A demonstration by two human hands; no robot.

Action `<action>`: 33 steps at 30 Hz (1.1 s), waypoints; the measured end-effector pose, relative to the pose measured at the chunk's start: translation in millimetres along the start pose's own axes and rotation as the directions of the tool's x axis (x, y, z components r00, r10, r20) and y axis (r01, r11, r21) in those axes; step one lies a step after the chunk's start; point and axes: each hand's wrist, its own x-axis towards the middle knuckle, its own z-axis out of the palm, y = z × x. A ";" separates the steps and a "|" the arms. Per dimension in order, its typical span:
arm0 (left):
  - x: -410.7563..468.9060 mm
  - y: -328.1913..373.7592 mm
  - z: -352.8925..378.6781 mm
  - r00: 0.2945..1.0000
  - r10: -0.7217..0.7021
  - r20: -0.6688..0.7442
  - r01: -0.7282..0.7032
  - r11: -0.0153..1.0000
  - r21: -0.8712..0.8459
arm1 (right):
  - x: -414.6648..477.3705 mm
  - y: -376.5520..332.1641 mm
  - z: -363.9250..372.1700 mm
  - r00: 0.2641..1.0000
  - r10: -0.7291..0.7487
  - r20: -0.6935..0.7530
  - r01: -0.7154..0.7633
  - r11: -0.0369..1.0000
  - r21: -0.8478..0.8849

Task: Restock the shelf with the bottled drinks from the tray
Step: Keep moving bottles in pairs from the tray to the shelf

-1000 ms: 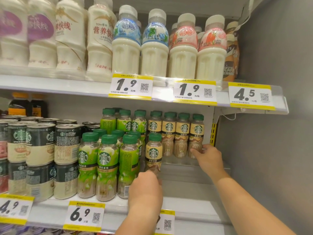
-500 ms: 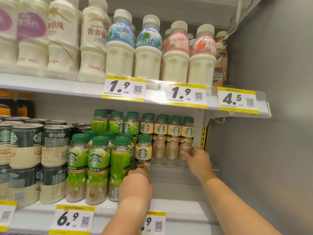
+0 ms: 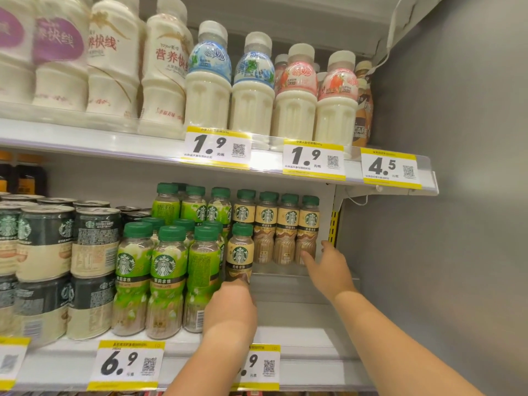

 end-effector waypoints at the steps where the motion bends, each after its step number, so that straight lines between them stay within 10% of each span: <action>1: -2.8 1.9 -2.8 0.999 0.029 0.015 -0.030 1.000 0.010 | -4.8 -1.0 -4.9 1.000 -0.012 0.001 0.012 0.998 -0.061; 7: -24.4 1.6 -16.2 0.945 0.304 0.122 -0.318 0.940 0.126 | -32.0 -15.3 -29.8 0.990 -0.017 0.140 0.077 0.898 -0.434; 16: -47.6 -31.2 -32.3 0.799 0.564 0.210 -0.602 0.757 0.255 | -119.3 -21.2 -59.7 0.987 -0.037 0.154 0.112 0.850 -0.515; 33: -221.2 -202.6 1.9 0.788 0.565 0.246 -0.615 0.746 0.256 | -381.9 -8.2 -26.5 0.980 -0.019 0.198 0.128 0.822 -0.555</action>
